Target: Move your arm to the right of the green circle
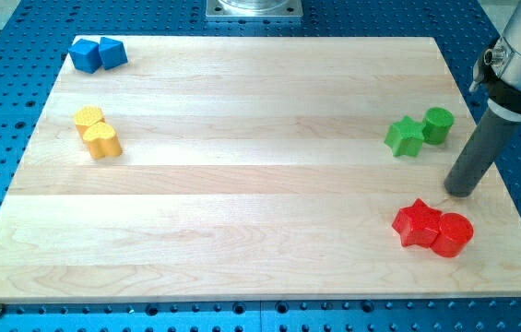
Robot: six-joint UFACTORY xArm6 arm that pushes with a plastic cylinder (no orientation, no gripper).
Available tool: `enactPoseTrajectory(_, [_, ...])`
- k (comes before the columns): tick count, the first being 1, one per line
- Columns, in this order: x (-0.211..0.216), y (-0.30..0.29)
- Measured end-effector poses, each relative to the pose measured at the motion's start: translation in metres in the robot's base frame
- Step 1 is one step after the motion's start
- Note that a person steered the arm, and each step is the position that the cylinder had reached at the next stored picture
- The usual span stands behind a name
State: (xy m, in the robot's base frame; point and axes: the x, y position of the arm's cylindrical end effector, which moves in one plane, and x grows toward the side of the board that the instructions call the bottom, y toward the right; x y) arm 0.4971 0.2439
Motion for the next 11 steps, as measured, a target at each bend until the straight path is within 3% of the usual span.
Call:
enactPoseTrajectory(2, [0.000, 0.008])
enactPoseTrajectory(3, [0.002, 0.040])
enactPoseTrajectory(5, [-0.038, 0.052])
enactPoseTrajectory(7, [-0.061, 0.101])
enactPoseTrajectory(9, [-0.136, 0.077])
enactPoseTrajectory(11, [-0.091, 0.024])
